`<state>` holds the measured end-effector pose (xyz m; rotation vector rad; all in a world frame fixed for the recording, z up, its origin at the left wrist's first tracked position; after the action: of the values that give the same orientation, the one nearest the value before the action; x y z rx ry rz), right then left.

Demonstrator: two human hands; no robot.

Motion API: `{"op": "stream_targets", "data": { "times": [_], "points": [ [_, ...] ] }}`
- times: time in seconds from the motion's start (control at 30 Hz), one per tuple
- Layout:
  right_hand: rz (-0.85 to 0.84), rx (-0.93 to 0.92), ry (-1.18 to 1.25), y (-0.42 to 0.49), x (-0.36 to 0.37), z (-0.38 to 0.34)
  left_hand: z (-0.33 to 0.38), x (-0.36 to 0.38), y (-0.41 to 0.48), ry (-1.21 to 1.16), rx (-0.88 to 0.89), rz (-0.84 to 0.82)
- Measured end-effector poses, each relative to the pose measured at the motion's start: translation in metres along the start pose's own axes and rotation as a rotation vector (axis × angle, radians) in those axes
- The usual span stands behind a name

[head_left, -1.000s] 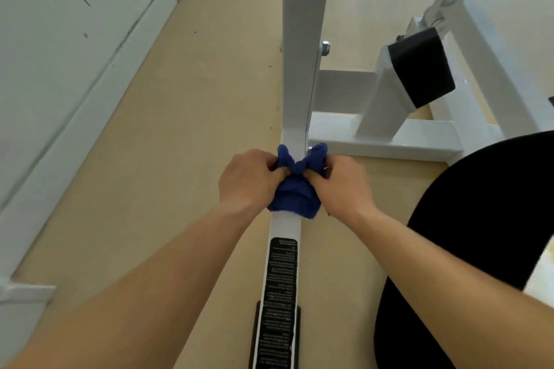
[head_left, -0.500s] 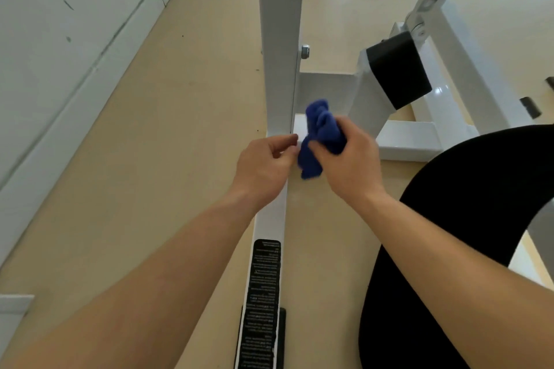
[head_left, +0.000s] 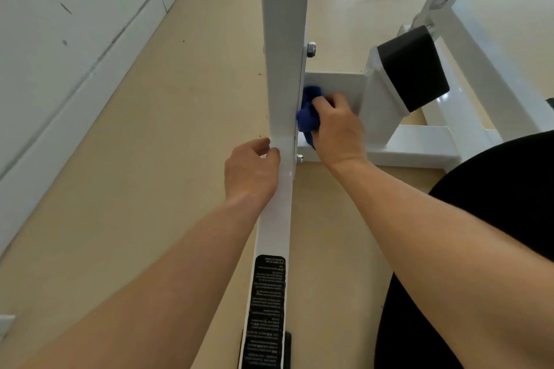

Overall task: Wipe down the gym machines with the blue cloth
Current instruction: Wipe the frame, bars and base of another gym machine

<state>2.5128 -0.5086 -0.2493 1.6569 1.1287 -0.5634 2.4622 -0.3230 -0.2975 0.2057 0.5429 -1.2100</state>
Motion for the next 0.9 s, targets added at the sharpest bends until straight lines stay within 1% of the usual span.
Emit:
{"op": "stream_targets", "data": {
  "times": [0.1,0.17,0.2,0.23,0.3,0.33,0.37,0.4,0.5,0.53,0.57,0.6,0.67,0.7,0.8,0.87,0.9],
  "points": [
    [0.228,0.132,0.093,0.007,-0.037,0.018,0.000,-0.009,0.004,-0.006,-0.017,0.008],
    [0.283,0.155,-0.007,0.006,-0.047,0.024,0.001,-0.016,0.007,-0.009,-0.018,0.017],
    [0.264,0.163,-0.077,0.004,-0.047,0.027,0.001,-0.018,0.007,-0.007,-0.016,0.016],
    [0.200,0.189,-0.132,0.002,-0.040,0.033,0.000,-0.021,0.007,-0.003,-0.015,0.013],
    [0.007,0.254,-0.177,-0.004,-0.017,0.045,-0.004,-0.026,0.006,0.010,-0.012,0.008],
    [-0.045,0.273,-0.189,-0.007,-0.012,0.048,-0.006,-0.028,0.005,0.017,-0.011,0.006],
    [-0.034,0.277,-0.183,-0.007,-0.013,0.047,-0.008,-0.030,0.006,0.024,-0.011,0.007],
    [0.025,0.277,-0.155,-0.006,-0.019,0.043,-0.010,-0.032,0.006,0.028,-0.011,0.010],
    [0.327,0.336,0.052,-0.002,-0.053,0.036,-0.014,-0.039,0.007,0.024,-0.014,0.025],
    [0.355,0.358,0.073,-0.001,-0.056,0.037,-0.015,-0.040,0.007,0.025,-0.012,0.026],
    [0.330,0.352,0.035,0.001,-0.053,0.037,-0.015,-0.040,0.007,0.028,-0.009,0.021],
    [0.266,0.317,-0.046,0.003,-0.046,0.033,-0.015,-0.038,0.006,0.028,-0.007,0.013],
    [0.085,0.230,-0.180,0.004,-0.023,0.020,-0.013,-0.033,0.002,0.021,0.000,-0.003],
    [0.029,0.216,-0.184,0.003,-0.016,0.015,-0.011,-0.031,0.000,0.021,0.004,-0.011],
    [-0.020,0.189,-0.034,-0.006,-0.015,0.014,0.003,-0.021,-0.007,0.034,0.066,-0.045],
    [-0.077,0.148,0.053,-0.026,-0.019,0.015,0.020,-0.013,-0.011,0.062,0.165,-0.083],
    [-0.101,0.168,0.126,-0.039,-0.023,0.019,0.031,-0.008,-0.013,0.078,0.235,-0.111]
  ]
}}
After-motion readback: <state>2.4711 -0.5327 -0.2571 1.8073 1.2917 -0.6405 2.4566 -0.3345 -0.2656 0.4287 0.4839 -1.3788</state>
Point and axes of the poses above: each hand's wrist, its own y-axis towards the middle knuckle, its own x-axis out of the palm, z = x × y, the point moved 10 cm from there along y, towards the middle knuckle, and after that the axes turned 4 degrees about z, right-handed, at the moved point
